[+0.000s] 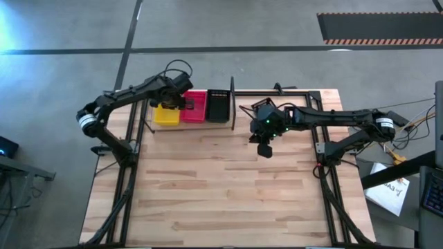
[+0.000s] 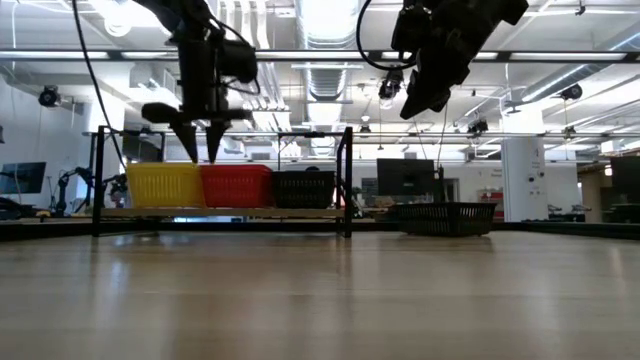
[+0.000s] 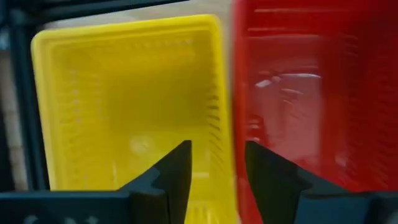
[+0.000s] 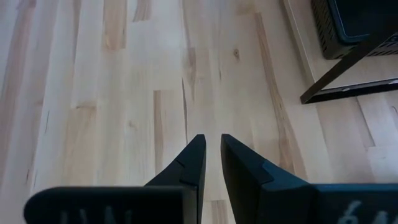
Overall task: Stack baskets on shelf by color
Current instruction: Stack the yellow bin on top of the yellow bin on the shelf, then adjust the stack of red bins on the shelf, then stack the black bin on top of the black bin on the shelf
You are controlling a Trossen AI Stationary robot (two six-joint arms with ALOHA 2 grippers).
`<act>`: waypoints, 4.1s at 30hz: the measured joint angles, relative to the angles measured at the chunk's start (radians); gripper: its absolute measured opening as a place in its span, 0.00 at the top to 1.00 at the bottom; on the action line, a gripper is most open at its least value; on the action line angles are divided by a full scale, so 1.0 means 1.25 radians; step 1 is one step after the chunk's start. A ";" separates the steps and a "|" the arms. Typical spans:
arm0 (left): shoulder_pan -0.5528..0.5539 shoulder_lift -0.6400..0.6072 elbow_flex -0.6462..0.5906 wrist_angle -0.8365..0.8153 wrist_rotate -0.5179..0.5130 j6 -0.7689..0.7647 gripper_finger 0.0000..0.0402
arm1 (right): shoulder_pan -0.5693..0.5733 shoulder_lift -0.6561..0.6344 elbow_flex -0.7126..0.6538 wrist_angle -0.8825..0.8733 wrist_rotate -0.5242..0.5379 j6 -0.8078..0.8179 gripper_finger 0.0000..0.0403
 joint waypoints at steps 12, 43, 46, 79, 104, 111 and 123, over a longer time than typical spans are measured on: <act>-0.001 -0.104 -0.039 -0.048 0.124 0.025 0.65 | 0.000 0.000 0.000 0.001 0.010 0.018 0.89; 0.092 -0.089 -0.207 0.024 -0.008 -0.019 0.72 | 0.000 0.000 0.000 0.055 0.056 0.046 0.89; 0.094 -0.089 -0.201 0.023 -0.024 -0.019 0.72 | 0.000 0.000 0.000 0.055 0.056 0.056 0.89; -0.005 -0.122 -0.154 0.209 0.159 0.048 0.72 | 0.000 0.000 0.000 0.057 0.098 0.053 0.89; -0.091 -0.123 -0.156 0.147 0.118 -0.015 0.72 | -0.004 -0.002 0.121 -0.147 0.186 0.177 0.89; -0.093 -0.196 -0.118 0.157 0.103 0.057 0.72 | -0.085 0.013 0.081 -0.233 0.184 0.314 0.88; -0.207 -0.302 -0.135 0.205 0.124 0.151 0.72 | -0.228 0.061 -0.006 -0.355 0.098 -0.373 0.63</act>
